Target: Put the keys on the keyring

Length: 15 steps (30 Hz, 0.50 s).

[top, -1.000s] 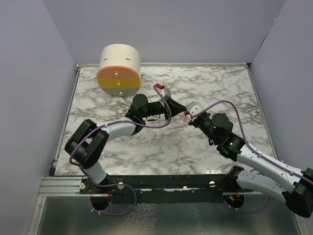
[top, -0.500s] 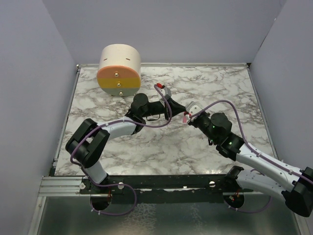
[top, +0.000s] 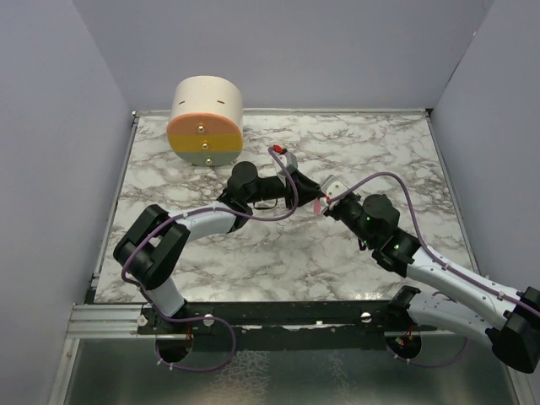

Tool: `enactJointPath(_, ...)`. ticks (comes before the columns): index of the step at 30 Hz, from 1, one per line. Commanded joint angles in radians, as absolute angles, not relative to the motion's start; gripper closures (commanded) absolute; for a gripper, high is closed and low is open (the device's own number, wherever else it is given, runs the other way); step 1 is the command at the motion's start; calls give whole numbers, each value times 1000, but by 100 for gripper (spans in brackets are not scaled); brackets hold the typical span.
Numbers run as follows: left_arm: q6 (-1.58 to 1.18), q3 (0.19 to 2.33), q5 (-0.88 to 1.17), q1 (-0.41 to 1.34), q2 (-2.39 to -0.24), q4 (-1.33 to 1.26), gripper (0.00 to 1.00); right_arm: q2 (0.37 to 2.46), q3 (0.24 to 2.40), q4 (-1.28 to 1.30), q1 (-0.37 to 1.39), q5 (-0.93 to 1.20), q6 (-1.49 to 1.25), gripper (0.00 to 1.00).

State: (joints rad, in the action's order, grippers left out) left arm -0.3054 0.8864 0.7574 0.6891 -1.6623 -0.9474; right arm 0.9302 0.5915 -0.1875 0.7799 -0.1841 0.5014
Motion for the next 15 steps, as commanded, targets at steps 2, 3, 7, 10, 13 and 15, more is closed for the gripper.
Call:
enactJointPath(2,-310,890,788,692,-1639,-943,79,929,614,-221,786,-156,490,99)
enactJointPath(3,-310,889,785,692,-1638,-943,81,928,614,-220,785,-158,492,99)
enactJointPath(7,-311,890,782,692,-1634,-941,90,927,614,-216,785,-163,491,99)
enactJointPath(10,-310,889,779,692,-1632,-939,99,925,614,-215,785,-164,491,99)
enactJointPath(13,-308,887,772,692,-1628,-937,100,924,615,-212,785,-166,490,99)
enactJointPath(15,-304,883,766,692,-1624,-937,100,924,614,-212,785,-165,487,99)
